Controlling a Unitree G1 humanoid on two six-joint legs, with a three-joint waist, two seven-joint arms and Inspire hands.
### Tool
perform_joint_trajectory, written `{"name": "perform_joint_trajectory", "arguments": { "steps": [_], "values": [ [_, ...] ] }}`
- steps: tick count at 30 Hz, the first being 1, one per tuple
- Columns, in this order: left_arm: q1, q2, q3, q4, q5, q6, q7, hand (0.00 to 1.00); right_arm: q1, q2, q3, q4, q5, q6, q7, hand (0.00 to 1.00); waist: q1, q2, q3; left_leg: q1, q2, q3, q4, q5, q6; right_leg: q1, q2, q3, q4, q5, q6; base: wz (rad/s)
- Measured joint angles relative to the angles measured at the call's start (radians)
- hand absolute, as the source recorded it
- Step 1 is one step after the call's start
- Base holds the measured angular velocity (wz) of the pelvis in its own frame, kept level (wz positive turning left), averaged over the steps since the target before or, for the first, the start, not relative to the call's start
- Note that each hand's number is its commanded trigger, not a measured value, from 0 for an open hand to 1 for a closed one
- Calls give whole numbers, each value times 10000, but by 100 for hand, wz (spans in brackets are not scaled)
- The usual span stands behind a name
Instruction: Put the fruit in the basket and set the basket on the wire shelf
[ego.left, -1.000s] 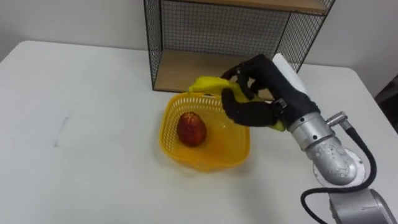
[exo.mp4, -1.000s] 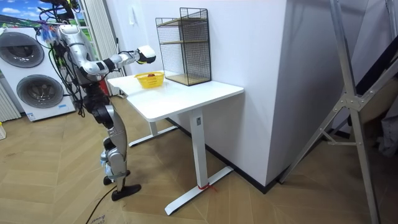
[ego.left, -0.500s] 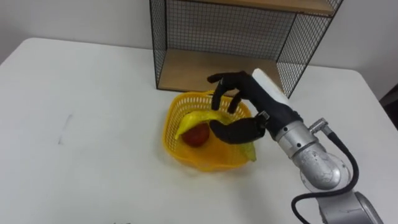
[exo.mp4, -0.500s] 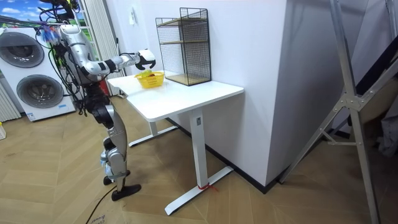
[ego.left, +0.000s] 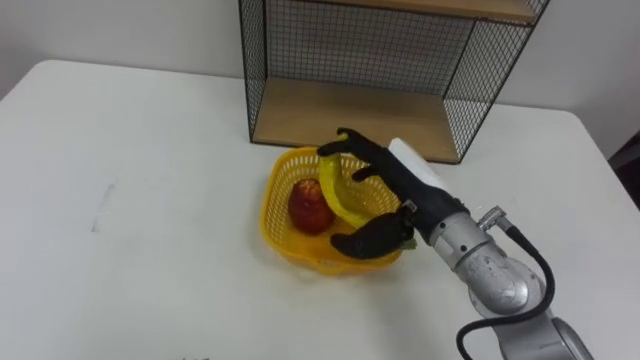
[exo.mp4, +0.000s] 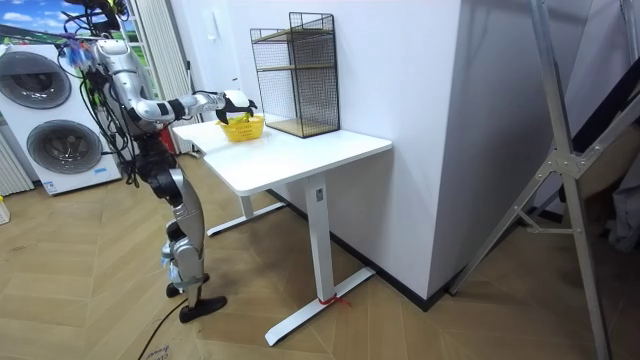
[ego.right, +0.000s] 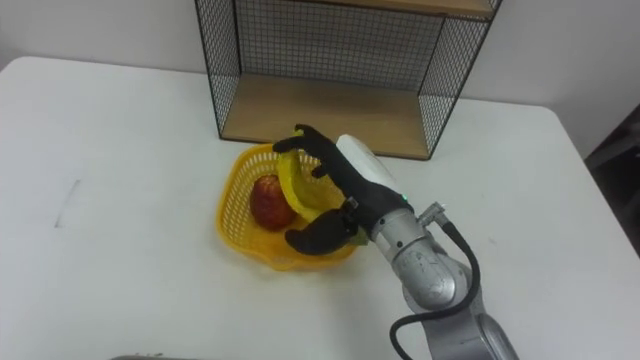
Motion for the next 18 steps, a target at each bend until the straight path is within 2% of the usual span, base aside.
{"name": "perform_joint_trajectory", "arguments": {
  "steps": [5,11,14,18],
  "values": [
    [7,0,-4,38,-78,-18,-2,0,-1,-6,-12,0,234,-1,-2,0,-16,1,3,1,1,-7,9,0,0,5,-4,-13,-2,0,0,0],
    [65,-2,-5,414,-806,-197,12,0,-6,-3,-135,-38,1250,-25,-213,0,-38,22,13,19,-9,-34,18,0,1,41,-15,-34,-3,0,1,0],
    [233,-2,43,414,-1007,-204,38,0,-4,-3,-155,-87,1650,-26,-393,0,-120,72,42,-10,-23,-93,38,-2,2,44,-25,-66,-16,0,1,5],
    [518,-19,564,435,-1846,-281,243,0,-6,-8,-744,-313,2144,-39,-624,0,-187,205,69,-93,-38,-136,121,-3,4,16,-50,-134,-17,0,1,4]
  ]
}}
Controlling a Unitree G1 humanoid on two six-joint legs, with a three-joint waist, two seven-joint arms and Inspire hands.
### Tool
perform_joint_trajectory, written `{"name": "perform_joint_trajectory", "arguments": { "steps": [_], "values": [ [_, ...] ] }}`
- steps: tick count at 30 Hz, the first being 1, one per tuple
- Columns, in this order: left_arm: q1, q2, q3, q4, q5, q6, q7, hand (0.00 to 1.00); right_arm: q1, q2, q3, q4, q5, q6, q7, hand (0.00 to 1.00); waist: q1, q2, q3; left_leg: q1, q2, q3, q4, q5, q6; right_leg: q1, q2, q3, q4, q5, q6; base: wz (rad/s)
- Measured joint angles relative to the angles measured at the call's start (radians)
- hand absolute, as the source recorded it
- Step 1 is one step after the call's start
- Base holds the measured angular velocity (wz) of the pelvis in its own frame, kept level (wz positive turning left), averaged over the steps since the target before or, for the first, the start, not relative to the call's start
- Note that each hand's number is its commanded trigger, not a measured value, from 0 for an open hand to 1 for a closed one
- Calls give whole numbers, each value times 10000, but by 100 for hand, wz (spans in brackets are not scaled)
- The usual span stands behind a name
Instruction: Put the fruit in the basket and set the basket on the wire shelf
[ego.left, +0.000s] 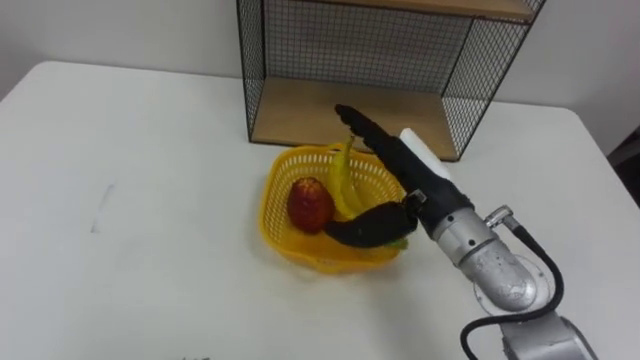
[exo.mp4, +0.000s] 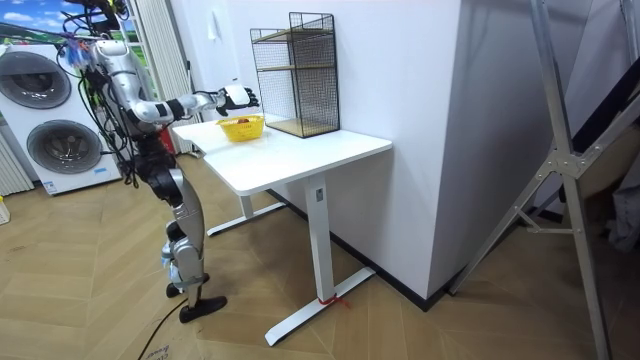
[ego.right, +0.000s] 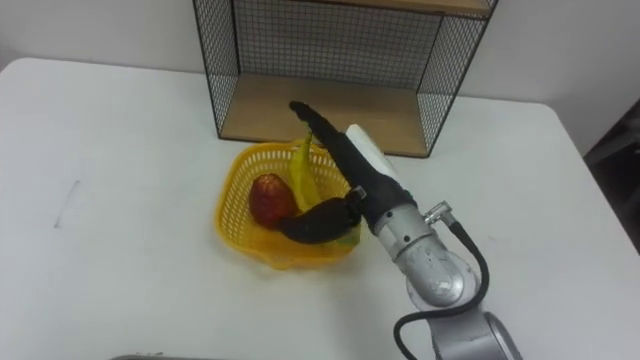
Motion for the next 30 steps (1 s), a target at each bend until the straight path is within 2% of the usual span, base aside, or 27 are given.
{"name": "perform_joint_trajectory", "arguments": {
  "steps": [3,5,7,8,9,12,14,16,17,18,19,20,22,23,25,28,30],
  "values": [
    [277,-24,713,235,-903,-385,386,0,6,3,-649,-214,522,-302,-642,0,-16,155,-47,0,-1,-22,-9,1,0,-6,-5,-10,-6,0,0,0],
    [363,-23,1291,440,-1418,-485,683,0,101,-3,-1107,-452,630,-406,-1034,0,-21,233,-87,-18,-10,-90,-18,1,1,-2,-22,-86,-34,-1,1,6],
    [613,-18,2243,550,-2370,-540,1298,0,155,-86,-1615,-676,937,-420,-1637,0,-8,280,-144,-11,-17,-79,3,5,3,18,-30,-101,-70,0,0,2],
    [663,-14,2487,579,-2652,-565,1482,0,239,-128,-1754,-753,1135,-435,-1787,0,-10,299,-147,14,-18,-74,14,10,8,39,-29,-92,-74,-1,0,0],
    [774,-14,3068,553,-3235,-592,1848,0,521,-216,-2025,-935,1394,-445,-2103,0,24,353,-178,42,-31,-105,15,14,13,113,-37,-82,-132,-1,1,9],
    [929,36,4536,539,-4831,-675,3042,0,973,-241,-2615,-1036,2007,-444,-2885,0,62,395,-181,188,-48,-154,-75,24,30,252,-61,-168,-152,-9,15,5],
    [986,70,5284,266,-5342,-767,3833,0,1143,-234,-2908,-1041,2044,-446,-3284,0,48,428,-182,188,-50,-181,-101,24,31,254,-65,-176,-153,-9,15,3],
    [1014,82,6225,-1074,-5653,-816,5022,0,1499,-235,-3323,-1071,2269,-446,-3749,0,80,423,-196,187,-70,-265,-105,46,33,268,-87,-242,-127,-9,15,11],
    [1086,101,6387,-1351,-5651,-926,5366,0,1572,-234,-3391,-1074,2339,-446,-3856,0,110,437,-204,192,-70,-264,-116,59,29,271,-89,-214,-127,-9,15,0],
    [1070,91,6660,-2025,-5678,-1115,6126,0,1732,-232,-3532,-1073,2366,-446,-4054,0,222,469,-213,191,-78,-275,-126,77,27,266,-87,-176,-126,-8,13,0],
    [1071,74,6714,-2797,-5820,-1334,6842,0,1919,-215,-3686,-1073,2363,-447,-4275,0,281,494,-217,189,-86,-280,-127,89,28,262,-91,-167,-114,-8,12,0],
    [1081,68,6726,-3192,-5824,-1393,7191,0,2003,-209,-3733,-1073,2392,-447,-4413,0,301,508,-220,190,-88,-275,-127,90,29,263,-96,-166,-115,-9,12,0],
    [1017,42,6965,-5142,-5804,-1489,8571,0,2245,-209,-3836,-1062,2523,-447,-4812,0,385,513,-221,187,-83,-247,-126,93,24,223,-79,-117,-117,-9,11,-5],
    [1015,36,7019,-5677,-5767,-1515,8905,0,2289,-211,-3879,-1050,2521,-448,-4859,0,426,513,-220,186,-81,-230,-135,94,24,160,-73,-77,-110,-10,12,-12],
    [1026,14,7055,-7344,-4949,-1887,10031,0,2474,-209,-4058,-1038,2356,-448,-5073,0,551,525,-221,174,-89,-165,-165,93,25,116,-75,-5,-109,-13,17,-10],
    [1020,1,7033,-9000,-4099,-2082,11015,0,2742,-181,-4060,-986,2342,-452,-5234,0,560,536,-225,201,-87,-167,-126,93,29,163,-70,-57,-112,-12,22,-2],
    [937,-5,6896,-9875,-3682,-2091,11420,0,2770,-33,-4032,-758,2306,-470,-5229,0,568,532,-221,191,-84,-185,-130,93,29,148,-69,-65,-111,-10,22,0]
  ]
}}
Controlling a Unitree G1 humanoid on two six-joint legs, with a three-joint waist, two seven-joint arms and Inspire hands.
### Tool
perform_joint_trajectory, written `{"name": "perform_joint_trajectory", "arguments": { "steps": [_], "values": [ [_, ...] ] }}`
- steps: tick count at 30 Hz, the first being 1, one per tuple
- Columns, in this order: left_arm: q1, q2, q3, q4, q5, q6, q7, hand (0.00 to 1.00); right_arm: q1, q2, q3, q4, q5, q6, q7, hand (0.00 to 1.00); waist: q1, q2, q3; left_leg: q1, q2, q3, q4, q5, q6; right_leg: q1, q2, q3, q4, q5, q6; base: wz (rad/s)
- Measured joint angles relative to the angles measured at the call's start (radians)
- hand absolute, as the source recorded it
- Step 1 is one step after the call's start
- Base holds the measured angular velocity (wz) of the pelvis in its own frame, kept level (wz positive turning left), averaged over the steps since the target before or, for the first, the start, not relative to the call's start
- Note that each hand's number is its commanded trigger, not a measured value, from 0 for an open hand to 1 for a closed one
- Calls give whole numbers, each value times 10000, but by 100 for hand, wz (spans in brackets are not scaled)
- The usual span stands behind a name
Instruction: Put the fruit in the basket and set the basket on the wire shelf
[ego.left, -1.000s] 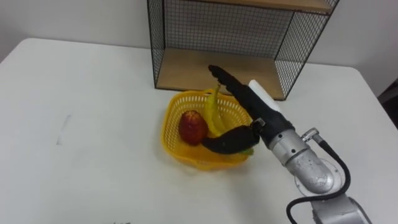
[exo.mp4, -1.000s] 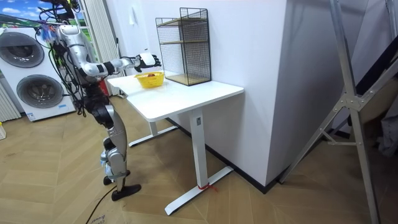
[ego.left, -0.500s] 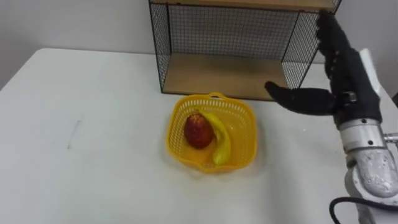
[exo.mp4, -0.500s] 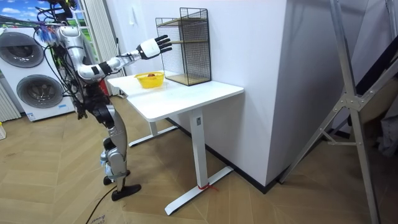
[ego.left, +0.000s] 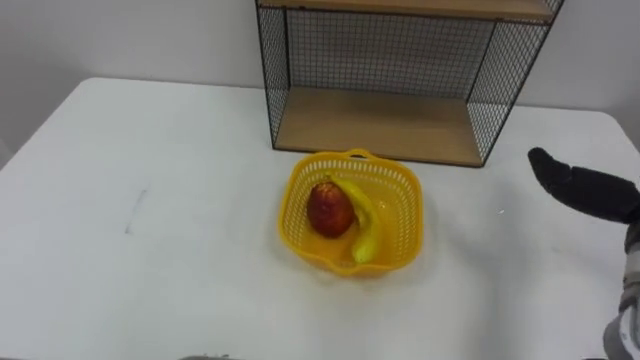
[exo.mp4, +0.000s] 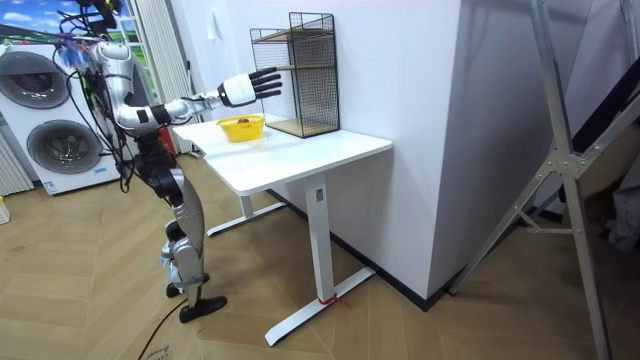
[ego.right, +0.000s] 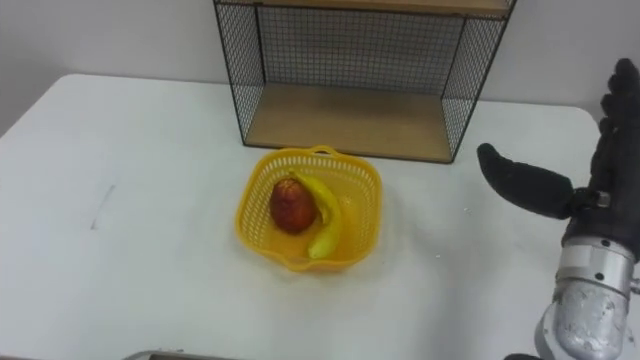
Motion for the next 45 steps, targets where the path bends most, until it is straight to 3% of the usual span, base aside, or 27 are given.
{"name": "perform_joint_trajectory", "arguments": {
  "steps": [5,7,8,12,13,17,20,22,25,37,41,45],
  "values": [
    [-73,-95,-445,-1904,738,-126,262,0,66,102,6,393,180,-80,59,0,-29,90,60,6,1,-22,-22,-1,1,0,-4,-44,-20,0,1,0],
    [59,-204,-785,-2794,980,-352,243,0,120,129,3,686,485,-376,155,0,-125,195,128,90,-1,-33,-4,-3,4,121,-10,-78,-40,-1,2,4],
    [59,-205,-909,-2985,981,-396,200,0,116,131,1,794,549,-402,156,0,-134,200,126,80,-3,-39,1,-5,5,118,-12,-87,-42,-3,4,6],
    [13,-199,-1564,-4017,910,-680,-538,0,124,290,238,904,980,-465,533,0,-365,187,146,-58,-15,-48,89,-5,3,14,-14,-103,-20,-5,4,2],
    [-4,-190,-1901,-4048,911,-831,-857,0,122,286,426,1113,993,-703,704,0,-417,216,153,-9,-13,-24,75,-5,3,16,-14,-94,-17,-5,4,-3],
    [-39,-198,-3027,-4046,845,-862,-2164,0,126,337,855,1372,1634,-745,1373,0,-595,194,150,-29,-17,-40,73,-4,3,34,-13,-92,-4,-5,4,0],
    [-103,-198,-4208,-4003,134,-880,-3557,0,120,559,1187,1604,2353,-935,1762,0,-692,75,154,-4,-16,-19,74,0,2,56,-6,-45,-1,-6,4,0],
    [-129,-208,-5140,-3849,-850,-883,-4669,0,-88,775,1444,2035,2822,-1101,2175,0,-844,-77,251,-5,-18,0,102,0,3,99,-11,-79,-41,-5,4,0],
    [-345,-215,-6055,-3181,-2190,-883,-5984,0,-285,983,1692,2699,3337,-1157,2609,0,-913,-213,246,-45,-12,115,137,-1,3,29,-17,-4,-28,-3,7,-8],
    [-708,-366,-7890,-848,-4897,-705,-9953,0,-982,1149,2688,4321,5460,-1183,4159,0,-1373,-155,283,-4,50,375,145,0,3,-44,11,192,92,16,-1,-5],
    [-897,-453,-7871,-683,-5067,-544,-10606,0,-1047,1155,2842,4361,5634,-1171,4526,0,-1377,-198,292,-15,32,425,148,-1,3,-103,1,215,161,16,0,-1],
    [-908,-541,-7884,-554,-5061,-212,-11113,0,-1064,1178,3154,4366,5705,-1060,4897,0,-1373,-256,251,-13,28,455,150,0,5,-117,3,237,178,19,4,0]
  ]
}}
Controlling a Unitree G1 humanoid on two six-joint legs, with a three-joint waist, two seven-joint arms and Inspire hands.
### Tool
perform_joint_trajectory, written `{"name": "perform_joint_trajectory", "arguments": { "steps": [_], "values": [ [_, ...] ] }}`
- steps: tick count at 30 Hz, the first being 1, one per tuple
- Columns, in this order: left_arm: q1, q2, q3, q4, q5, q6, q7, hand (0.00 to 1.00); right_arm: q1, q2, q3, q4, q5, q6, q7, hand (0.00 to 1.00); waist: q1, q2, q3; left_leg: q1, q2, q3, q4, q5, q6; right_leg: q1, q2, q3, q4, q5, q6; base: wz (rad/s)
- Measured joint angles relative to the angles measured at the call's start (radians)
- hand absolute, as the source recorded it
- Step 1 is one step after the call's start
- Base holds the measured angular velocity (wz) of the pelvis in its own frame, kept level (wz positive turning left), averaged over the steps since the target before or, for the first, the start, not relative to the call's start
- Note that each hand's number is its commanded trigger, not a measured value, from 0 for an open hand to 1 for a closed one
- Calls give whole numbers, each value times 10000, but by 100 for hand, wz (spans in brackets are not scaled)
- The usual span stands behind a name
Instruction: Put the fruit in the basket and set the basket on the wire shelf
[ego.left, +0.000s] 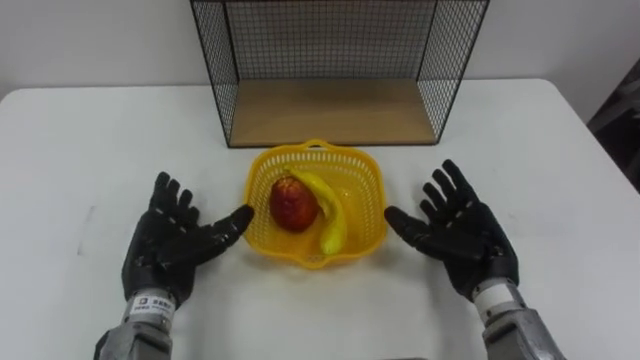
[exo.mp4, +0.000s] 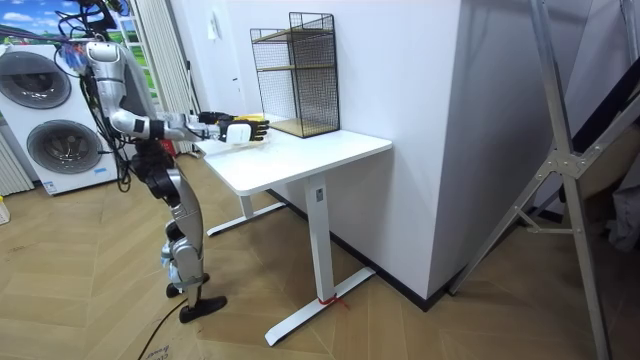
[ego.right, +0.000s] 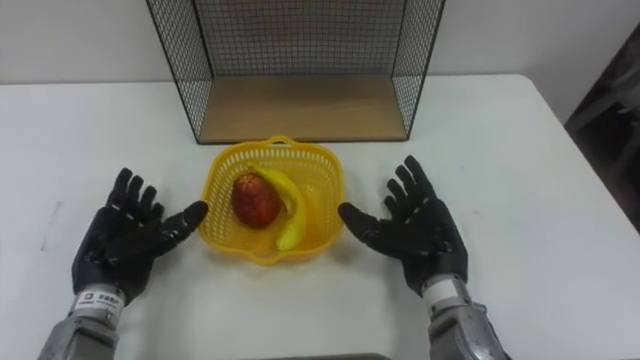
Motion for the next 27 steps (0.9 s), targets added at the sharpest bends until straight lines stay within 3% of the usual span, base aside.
{"name": "perform_joint_trajectory", "arguments": {
  "steps": [12,21,27],
  "values": [
    [-19,-31,-14,161,-5,32,-391,0,-160,59,345,324,235,155,53,0,21,-1,-1,2,1,0,5,8,12,-15,-2,-8,35,-3,2,0],
    [-12,-5,-298,357,-5,-467,-470,0,-461,260,754,859,317,42,139,0,17,-347,10,20,-13,19,38,14,20,-30,-16,4,121,-14,11,0],
    [-9,4,-457,357,-8,-539,-473,0,-473,296,763,938,317,-42,258,0,11,-332,9,2,-11,19,26,14,20,-59,-11,5,133,-14,11,0]
  ]
}}
